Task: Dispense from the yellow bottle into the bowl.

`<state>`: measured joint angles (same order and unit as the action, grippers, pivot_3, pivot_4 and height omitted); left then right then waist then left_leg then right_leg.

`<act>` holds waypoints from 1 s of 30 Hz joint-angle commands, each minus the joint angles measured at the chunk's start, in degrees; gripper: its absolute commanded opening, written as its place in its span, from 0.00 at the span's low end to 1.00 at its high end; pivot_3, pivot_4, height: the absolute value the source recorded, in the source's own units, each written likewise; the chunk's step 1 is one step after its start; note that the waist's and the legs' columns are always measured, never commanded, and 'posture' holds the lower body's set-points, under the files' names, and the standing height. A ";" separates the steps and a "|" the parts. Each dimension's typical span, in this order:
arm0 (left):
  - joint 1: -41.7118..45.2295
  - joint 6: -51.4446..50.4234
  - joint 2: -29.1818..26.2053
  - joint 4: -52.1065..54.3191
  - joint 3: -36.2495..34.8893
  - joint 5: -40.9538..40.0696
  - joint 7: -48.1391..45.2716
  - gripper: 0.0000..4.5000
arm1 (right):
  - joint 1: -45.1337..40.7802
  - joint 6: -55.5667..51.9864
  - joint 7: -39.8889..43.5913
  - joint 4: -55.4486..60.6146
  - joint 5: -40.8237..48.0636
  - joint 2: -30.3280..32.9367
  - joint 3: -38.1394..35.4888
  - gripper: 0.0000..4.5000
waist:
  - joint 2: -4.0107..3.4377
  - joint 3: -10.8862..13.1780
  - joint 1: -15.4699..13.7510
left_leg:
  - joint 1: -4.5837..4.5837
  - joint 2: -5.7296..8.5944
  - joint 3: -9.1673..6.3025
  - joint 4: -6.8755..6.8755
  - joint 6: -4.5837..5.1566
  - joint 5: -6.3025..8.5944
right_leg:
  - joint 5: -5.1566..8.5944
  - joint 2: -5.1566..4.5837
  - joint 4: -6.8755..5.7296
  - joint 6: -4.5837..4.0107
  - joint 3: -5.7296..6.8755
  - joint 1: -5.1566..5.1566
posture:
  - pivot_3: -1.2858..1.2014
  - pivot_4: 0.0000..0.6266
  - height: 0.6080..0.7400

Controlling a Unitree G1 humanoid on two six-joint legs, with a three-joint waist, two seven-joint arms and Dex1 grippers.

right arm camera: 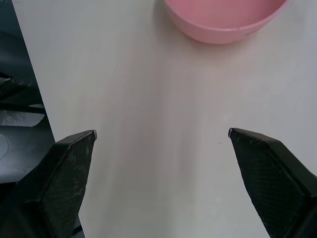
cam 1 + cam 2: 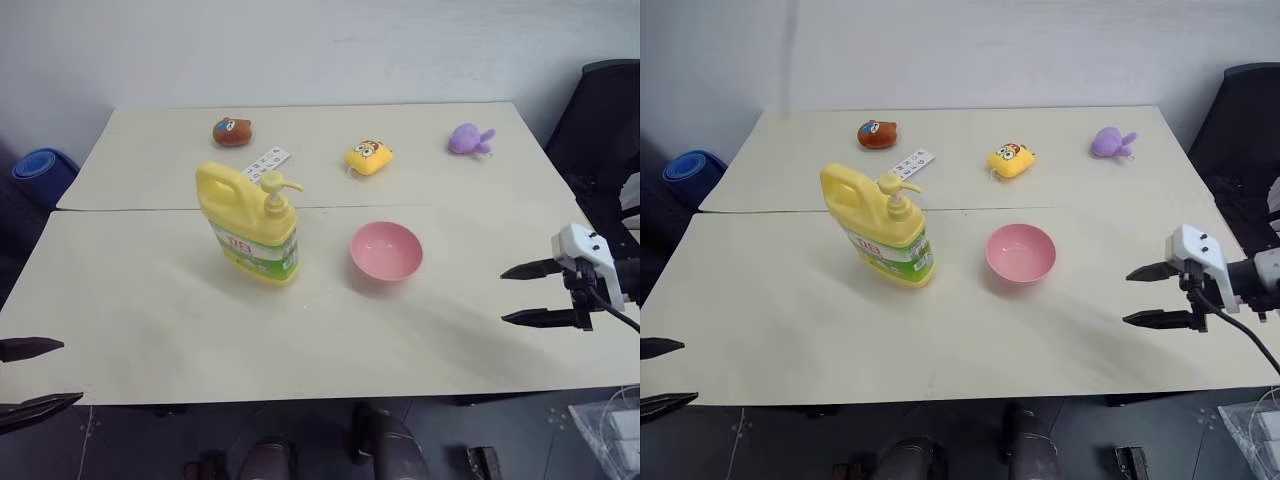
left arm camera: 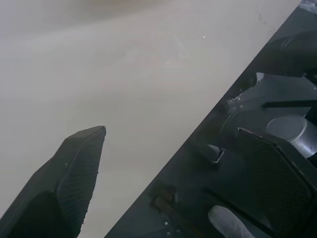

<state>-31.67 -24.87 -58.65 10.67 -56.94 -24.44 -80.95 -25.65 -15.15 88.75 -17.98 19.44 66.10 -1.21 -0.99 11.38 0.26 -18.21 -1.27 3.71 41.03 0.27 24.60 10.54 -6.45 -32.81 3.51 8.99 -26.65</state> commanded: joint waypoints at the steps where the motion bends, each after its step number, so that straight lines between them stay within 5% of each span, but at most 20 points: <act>1: 0.52 2.19 0.14 -0.79 -0.19 0.78 0.57 1.00 | -0.73 -0.04 1.73 1.69 0.92 -0.22 -0.99 0.99 | 0.00 0.00 -0.01 | 0.00 -0.03 0.01 0.00 -0.01 0.00 | 0.00 0.00 0.00 0.00 0.00 0.00 | 0.52 0.24 1.00; 9: 5.28 -2.64 0.03 1.16 2.46 -3.22 4.25 1.00 | -1.69 -4.15 -2.15 8.14 2.24 -2.55 -1.33 0.99 | 0.00 0.00 -0.02 | 0.00 -0.07 0.05 0.04 -0.03 0.01 | 0.00 0.03 -0.10 -0.01 -0.04 0.00 | 0.52 0.24 1.00; 17: 14.91 -17.67 -4.61 13.31 5.84 -19.78 4.72 1.00 | -7.33 -12.01 -9.89 20.96 3.33 -10.20 2.59 0.99 | 0.04 -0.02 -0.04 | 0.02 -0.19 0.04 0.18 -0.16 0.06 | 0.00 0.13 -0.17 -0.06 -0.06 0.00 | 0.52 0.24 1.00; 30: 33.35 -21.32 -8.02 27.89 23.82 -32.04 15.44 1.00 | -9.97 -17.92 -25.84 20.09 -6.80 -25.17 15.76 0.99 | 0.07 -0.04 -0.05 | 0.02 0.12 0.05 0.26 -0.37 -0.01 | 0.00 0.23 -0.34 -0.11 -0.12 -0.04 | 0.52 0.24 1.00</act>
<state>0.78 -46.24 -66.29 37.95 -33.25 -55.00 -66.57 -35.36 -33.69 64.62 2.05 14.09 41.00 15.03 -0.92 11.34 0.21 -18.19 -1.14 3.77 41.31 -0.10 24.59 10.54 -6.22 -33.18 3.40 8.85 -26.68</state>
